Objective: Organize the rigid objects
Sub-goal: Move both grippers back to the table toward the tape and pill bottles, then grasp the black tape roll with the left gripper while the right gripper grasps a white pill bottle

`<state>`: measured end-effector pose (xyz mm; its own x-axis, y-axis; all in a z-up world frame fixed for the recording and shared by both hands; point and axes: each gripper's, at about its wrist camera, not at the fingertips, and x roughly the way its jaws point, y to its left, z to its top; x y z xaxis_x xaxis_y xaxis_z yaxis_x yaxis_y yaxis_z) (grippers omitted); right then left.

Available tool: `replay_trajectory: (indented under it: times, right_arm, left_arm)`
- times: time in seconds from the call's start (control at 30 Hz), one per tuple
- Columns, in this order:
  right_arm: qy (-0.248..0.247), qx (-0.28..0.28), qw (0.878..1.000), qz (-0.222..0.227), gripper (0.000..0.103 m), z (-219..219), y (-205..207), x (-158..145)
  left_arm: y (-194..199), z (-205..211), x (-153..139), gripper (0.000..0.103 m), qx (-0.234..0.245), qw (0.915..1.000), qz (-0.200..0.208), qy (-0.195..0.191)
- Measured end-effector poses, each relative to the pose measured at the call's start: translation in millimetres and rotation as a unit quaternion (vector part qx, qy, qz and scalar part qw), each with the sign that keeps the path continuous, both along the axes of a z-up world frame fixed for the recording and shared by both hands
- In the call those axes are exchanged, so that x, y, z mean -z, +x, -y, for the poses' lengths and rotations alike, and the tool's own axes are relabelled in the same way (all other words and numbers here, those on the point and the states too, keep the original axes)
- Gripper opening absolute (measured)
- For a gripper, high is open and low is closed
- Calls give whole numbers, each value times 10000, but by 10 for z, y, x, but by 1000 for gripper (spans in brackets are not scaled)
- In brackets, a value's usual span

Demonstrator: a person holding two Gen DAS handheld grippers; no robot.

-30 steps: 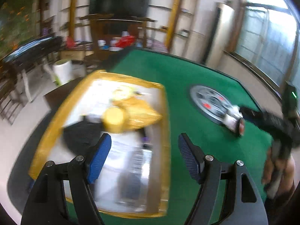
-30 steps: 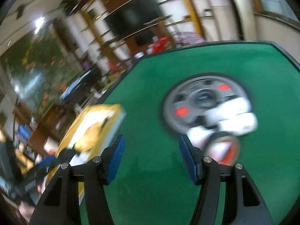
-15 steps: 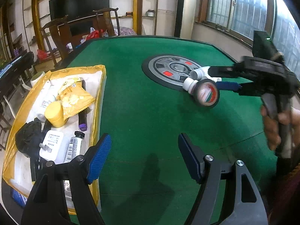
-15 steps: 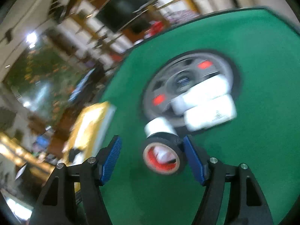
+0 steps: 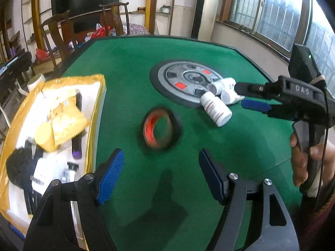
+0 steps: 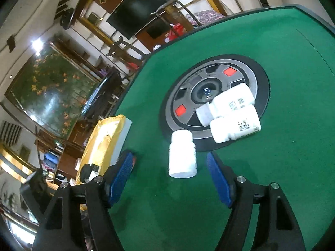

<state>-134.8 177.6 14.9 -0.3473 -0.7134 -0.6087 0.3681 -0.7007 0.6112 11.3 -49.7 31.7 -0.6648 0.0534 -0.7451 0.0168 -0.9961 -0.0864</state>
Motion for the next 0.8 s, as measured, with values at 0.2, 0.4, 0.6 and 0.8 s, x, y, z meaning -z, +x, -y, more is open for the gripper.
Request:
replay_trajectory:
  times: [0.2, 0.4, 0.6, 0.8]
  right_arm:
    - [-128, 55, 9999, 67, 68, -89, -90, 24]
    - [-186, 105, 9997, 76, 68, -140, -57, 21]
    - [-217, 107, 9997, 106, 68, -145, -57, 24]
    - [-206, 137, 9996, 97, 68, -149, -35, 4]
  left_arm:
    - [-75, 3, 8, 73, -20, 9999, 87, -83]
    - [-149, -31, 131, 73, -2, 9996, 259, -146]
    - [-268, -19, 208, 73, -17, 9991, 425, -72]
    - [-424, -84, 274, 73, -42, 9985, 526, -114]
